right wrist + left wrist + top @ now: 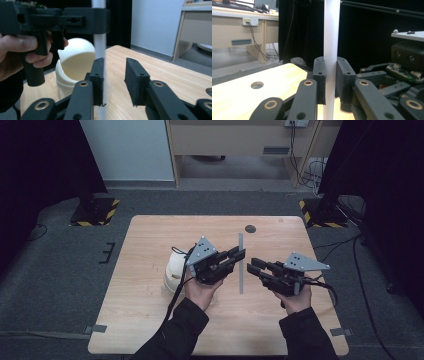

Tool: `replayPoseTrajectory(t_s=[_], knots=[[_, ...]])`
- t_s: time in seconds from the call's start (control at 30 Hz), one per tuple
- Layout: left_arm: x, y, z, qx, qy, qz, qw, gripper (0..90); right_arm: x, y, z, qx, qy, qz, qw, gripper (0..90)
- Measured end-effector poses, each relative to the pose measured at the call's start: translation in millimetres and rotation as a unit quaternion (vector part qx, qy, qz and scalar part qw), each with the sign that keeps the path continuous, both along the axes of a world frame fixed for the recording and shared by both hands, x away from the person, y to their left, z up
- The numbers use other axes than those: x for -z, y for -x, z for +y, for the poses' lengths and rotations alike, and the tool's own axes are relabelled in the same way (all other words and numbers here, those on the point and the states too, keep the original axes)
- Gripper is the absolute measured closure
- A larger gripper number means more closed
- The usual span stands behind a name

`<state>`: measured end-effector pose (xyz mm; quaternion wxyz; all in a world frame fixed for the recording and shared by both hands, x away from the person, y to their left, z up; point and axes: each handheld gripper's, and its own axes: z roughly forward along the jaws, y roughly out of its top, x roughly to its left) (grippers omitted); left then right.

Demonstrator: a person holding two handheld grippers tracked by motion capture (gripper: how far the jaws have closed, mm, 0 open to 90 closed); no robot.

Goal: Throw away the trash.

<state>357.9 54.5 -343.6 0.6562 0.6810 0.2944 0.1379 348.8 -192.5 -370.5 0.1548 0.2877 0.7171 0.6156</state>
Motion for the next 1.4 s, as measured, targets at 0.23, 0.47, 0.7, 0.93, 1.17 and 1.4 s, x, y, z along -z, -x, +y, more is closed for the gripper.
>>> replayPoseTrajectory(t_s=[0.23,0.47,0.7,0.93,1.17,1.4], knots=[[-7.9,2.2,13.4,-0.014,-0.001,-0.015,0.9998,78.6,0.9,-3.6,-16.6,0.034,-0.016,-0.004,0.9993,60.6],[-18.6,6.3,31.3,-0.028,-0.006,-0.034,0.999,78.5,11.6,-10.1,-27.3,0.064,-0.001,0.006,0.9979,55.5],[-30.5,10.9,56.8,-0.045,0.001,-0.048,0.9978,78.5,26.3,-16.6,-34.0,0.085,0.018,0.025,0.9959,49.8],[-39.8,12.6,86.8,-0.078,-0.002,-0.066,0.9948,78.5,34.0,-19.6,-35.5,0.093,0.032,0.031,0.9947,46.5],[-33.4,11.0,96.5,-0.094,-0.016,-0.069,0.9931,78.5,36.8,-20.5,-35.7,0.096,0.035,0.035,0.9942,45.2],[-8.7,6.4,96.2,-0.1,-0.039,-0.054,0.9928,78.5,39.9,-21.3,-35.4,0.095,0.042,0.037,0.9939,44.5]])
